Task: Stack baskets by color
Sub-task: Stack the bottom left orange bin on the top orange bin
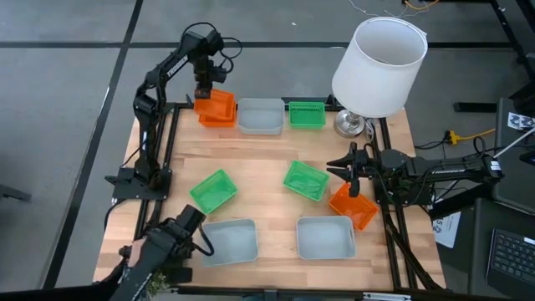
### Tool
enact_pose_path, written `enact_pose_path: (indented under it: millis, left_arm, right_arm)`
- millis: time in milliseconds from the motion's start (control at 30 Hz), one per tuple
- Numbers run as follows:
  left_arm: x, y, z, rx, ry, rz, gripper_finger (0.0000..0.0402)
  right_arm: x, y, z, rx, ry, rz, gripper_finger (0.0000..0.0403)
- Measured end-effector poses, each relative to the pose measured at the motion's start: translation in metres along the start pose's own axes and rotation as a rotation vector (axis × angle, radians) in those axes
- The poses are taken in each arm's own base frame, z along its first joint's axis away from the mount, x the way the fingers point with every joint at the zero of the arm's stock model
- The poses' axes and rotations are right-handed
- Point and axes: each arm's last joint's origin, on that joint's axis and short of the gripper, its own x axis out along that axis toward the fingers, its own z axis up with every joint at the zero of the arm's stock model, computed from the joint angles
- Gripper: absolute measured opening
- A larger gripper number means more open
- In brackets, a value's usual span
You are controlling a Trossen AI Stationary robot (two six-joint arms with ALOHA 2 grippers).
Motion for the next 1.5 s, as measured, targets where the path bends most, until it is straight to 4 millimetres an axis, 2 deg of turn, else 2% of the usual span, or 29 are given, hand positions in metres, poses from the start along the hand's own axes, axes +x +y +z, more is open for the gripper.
enact_pose_path:
  millis: [300, 433, 633, 933, 1200, 1500]
  left_arm:
    - [0.001, 0.005, 0.008, 0.002, -0.130, 0.020, 0.0000]
    - [0.002, 0.006, 0.005, -0.001, -0.119, 0.010, 0.0000]
    - [0.017, 0.010, -0.006, -0.013, -0.106, -0.023, 0.0000]
    - [0.020, 0.011, -0.004, 0.034, -0.137, -0.015, 0.0000]
    - [0.030, 0.008, -0.003, 0.046, -0.125, -0.036, 0.0000]
    - [0.030, 0.008, -0.001, 0.043, -0.131, -0.026, 0.0000]
  right_arm:
    - [0.000, 0.000, 0.000, -0.012, 0.000, 0.000, 0.0099]
    - [0.000, 0.000, 0.000, -0.011, 0.000, 0.000, 0.0099]
    - [0.000, 0.000, 0.000, -0.011, 0.000, 0.000, 0.0099]
    - [0.000, 0.000, 0.000, -0.011, 0.001, 0.000, 0.0099]
    - [0.000, 0.000, 0.000, -0.010, 0.001, 0.000, 0.0099]
    - [0.000, 0.000, 0.000, -0.009, 0.000, 0.000, 0.0099]
